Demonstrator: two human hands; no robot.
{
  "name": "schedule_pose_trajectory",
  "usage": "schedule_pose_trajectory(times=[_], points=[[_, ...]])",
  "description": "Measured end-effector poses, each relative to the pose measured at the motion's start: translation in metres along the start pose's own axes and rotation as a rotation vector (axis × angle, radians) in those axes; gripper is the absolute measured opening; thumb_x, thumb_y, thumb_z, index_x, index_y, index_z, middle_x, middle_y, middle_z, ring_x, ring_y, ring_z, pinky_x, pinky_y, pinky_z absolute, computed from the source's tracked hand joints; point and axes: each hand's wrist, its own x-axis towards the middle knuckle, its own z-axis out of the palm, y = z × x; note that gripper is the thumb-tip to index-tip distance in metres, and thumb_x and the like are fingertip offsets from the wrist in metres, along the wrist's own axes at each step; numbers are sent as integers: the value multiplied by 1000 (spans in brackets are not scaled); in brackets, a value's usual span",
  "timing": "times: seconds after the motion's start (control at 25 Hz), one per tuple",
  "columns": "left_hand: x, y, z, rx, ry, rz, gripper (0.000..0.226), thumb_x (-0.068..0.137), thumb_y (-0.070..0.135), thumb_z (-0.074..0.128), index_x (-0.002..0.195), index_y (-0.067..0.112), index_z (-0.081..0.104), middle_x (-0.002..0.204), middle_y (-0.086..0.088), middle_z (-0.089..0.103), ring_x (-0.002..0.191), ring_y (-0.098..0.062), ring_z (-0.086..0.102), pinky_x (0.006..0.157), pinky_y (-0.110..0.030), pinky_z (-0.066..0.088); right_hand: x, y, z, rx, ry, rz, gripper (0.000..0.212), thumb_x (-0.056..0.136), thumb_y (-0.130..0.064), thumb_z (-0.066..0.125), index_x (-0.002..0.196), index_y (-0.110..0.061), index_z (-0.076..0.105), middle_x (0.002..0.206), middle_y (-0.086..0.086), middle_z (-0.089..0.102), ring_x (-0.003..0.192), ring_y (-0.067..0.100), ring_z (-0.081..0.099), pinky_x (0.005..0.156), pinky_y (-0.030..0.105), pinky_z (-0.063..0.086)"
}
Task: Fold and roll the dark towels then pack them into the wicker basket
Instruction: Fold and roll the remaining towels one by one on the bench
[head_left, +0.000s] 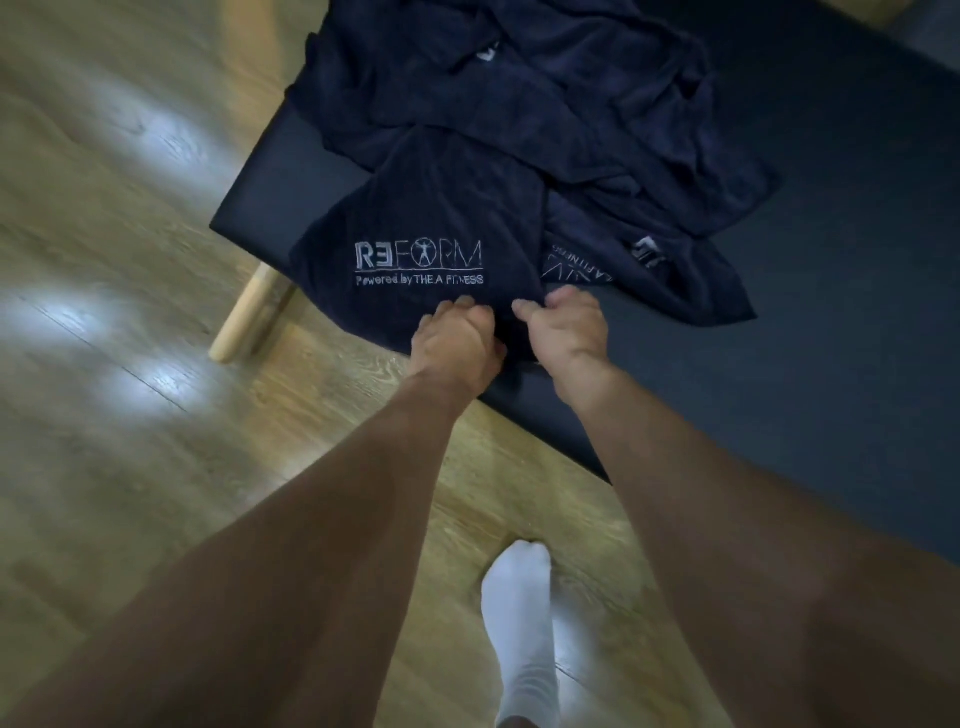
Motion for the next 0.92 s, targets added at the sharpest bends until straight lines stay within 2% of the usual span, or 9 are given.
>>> schedule_pose_trajectory(times=[0.08,0.2,0.28,0.4,0.52,0.64,0.72,0.84,0.92], points=[[-18,19,-20,-248,65,-21,22,92,27,59,105,9,61,110,-11,57,108,-31,55,90,-40,44,-18,-13,-31,144,21,-28,23,91,-36,66,80,-18,54,85,-1,58,90,25,63,81,42,57],[-60,67,-57,-418,102,88,35,80,28,71,102,15,49,103,-3,50,100,-27,54,84,-41,47,-57,-49,-100,374,-34,-41,24,97,-32,59,84,-12,54,77,3,54,64,16,55,53,27,55],[-87,105,-79,-467,189,115,43,80,33,72,108,13,47,107,-3,50,95,-23,52,78,-38,46,-87,-73,-149,456,-68,-76,25,98,-29,57,79,-13,52,74,4,51,57,15,48,44,21,47],[-131,173,-130,-628,426,136,18,88,21,65,95,15,49,96,0,50,82,-17,48,69,-24,33,-136,-100,-240,487,-46,-238,26,98,-25,58,75,-15,50,78,11,53,63,21,51,45,23,48],[-172,236,-175,-736,516,201,10,84,9,62,87,16,55,83,2,55,74,-17,51,64,-21,30,-185,-106,-328,431,-46,-401,15,97,-20,58,83,-16,56,76,8,62,68,19,60,53,29,53],[-207,286,-197,-906,497,250,14,90,7,56,96,12,67,83,4,68,78,-14,62,68,-24,44,-219,-93,-401,328,71,-471,16,93,-20,63,78,-19,60,70,3,62,64,15,56,57,30,49],[-229,315,-208,-1045,473,277,20,95,10,54,98,15,72,85,3,72,81,-11,66,76,-33,54,-237,-80,-445,374,163,-430,20,92,-21,65,73,-19,59,68,3,60,62,16,53,56,29,47],[-260,356,-229,-1148,399,369,19,95,20,61,82,19,75,77,-4,72,72,-10,62,72,-38,53,-259,-61,-501,530,245,-333,20,93,-20,65,75,-17,56,64,1,55,52,11,49,47,21,43],[-279,378,-244,-1210,241,429,26,91,25,69,65,21,73,64,3,67,64,-7,58,65,-31,50,-275,-51,-532,587,322,-295,17,91,-16,67,79,-17,55,63,2,54,43,7,46,43,20,42]])
